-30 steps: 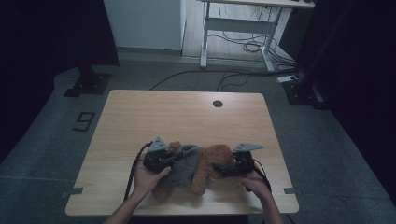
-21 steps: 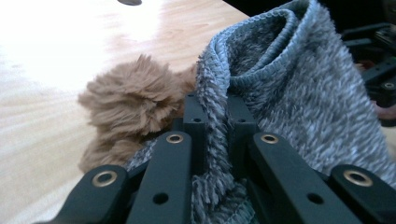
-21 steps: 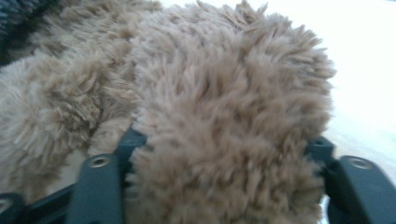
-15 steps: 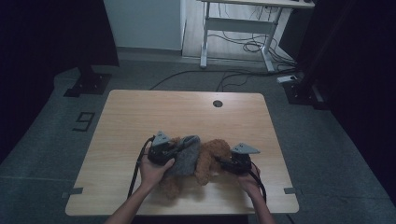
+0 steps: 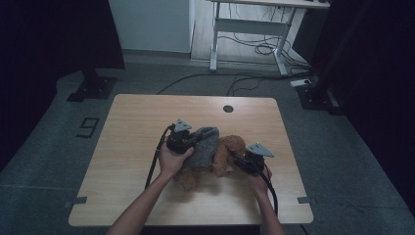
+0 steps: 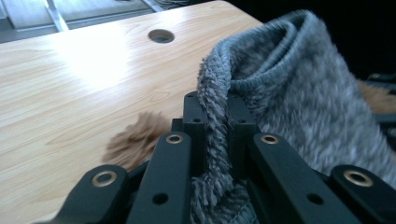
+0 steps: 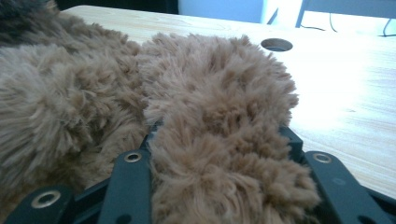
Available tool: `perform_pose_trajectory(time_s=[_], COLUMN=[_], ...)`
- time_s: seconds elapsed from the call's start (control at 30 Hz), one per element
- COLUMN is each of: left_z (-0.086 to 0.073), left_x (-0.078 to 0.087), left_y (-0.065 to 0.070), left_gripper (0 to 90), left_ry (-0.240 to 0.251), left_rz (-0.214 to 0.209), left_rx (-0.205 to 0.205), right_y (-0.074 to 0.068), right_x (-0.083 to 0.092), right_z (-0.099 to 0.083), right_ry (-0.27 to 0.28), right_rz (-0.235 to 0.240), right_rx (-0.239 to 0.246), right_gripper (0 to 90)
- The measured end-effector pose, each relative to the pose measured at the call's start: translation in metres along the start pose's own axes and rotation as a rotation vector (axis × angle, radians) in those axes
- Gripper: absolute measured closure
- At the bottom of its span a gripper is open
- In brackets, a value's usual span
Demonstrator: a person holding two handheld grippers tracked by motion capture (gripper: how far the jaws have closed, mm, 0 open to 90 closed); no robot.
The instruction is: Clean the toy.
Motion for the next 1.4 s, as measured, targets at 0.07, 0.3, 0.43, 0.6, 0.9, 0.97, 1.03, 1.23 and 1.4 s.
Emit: perform_pose_trajectory(time_s=[0.07, 0.3, 0.43, 0.6, 0.9, 0.97, 1.03, 1.23, 1.4], left_z=[0.006, 0.030, 0.019, 0.010, -0.003, -0.004, -0.008, -0.029, -0.067], left_x=[-0.003, -0.027, -0.053, -0.055, -0.017, -0.007, 0.005, 0.032, 0.039], left_y=[0.010, 0.070, 0.087, 0.081, 0.048, 0.037, 0.023, -0.021, -0.052], left_gripper=[81.3, 81.2, 81.2, 81.6, 81.8, 81.8, 81.7, 81.5, 81.5], left_ry=[-0.004, -0.024, -0.120, -0.137, -0.109, -0.107, -0.104, -0.112, -0.202], left_rz=[-0.016, -0.093, -0.064, -0.018, 0.033, 0.054, 0.081, 0.131, 0.150], left_rx=[-0.010, -0.096, -0.146, -0.186, -0.164, -0.159, -0.148, -0.079, -0.024], right_y=[-0.002, -0.013, -0.016, -0.013, -0.019, -0.018, -0.018, -0.017, -0.015], right_x=[0.005, 0.019, 0.024, 0.027, 0.029, 0.029, 0.030, 0.032, 0.035], right_z=[-0.002, -0.007, -0.009, -0.013, -0.012, -0.013, -0.013, -0.015, -0.017], right_ry=[0.001, 0.013, 0.013, 0.011, 0.005, 0.008, 0.010, 0.010, 0.010], right_rz=[0.020, 0.044, 0.049, 0.061, 0.045, 0.047, 0.049, 0.062, 0.077], right_rx=[0.001, 0.031, 0.052, 0.049, 0.072, 0.067, 0.062, 0.046, 0.028], right_gripper=[53.1, 52.1, 51.4, 50.7, 50.2, 50.1, 50.0, 49.6, 49.4])
Point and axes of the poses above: each handheld gripper's, and its own axes: x roughly backward along the jaws, z roughly out of its top, y roughly to its right, the point moved 7 cm from there along -x, roughly forward along the jaws, and after that the axes turned 3 degrees about z, right-handed, at the moved point
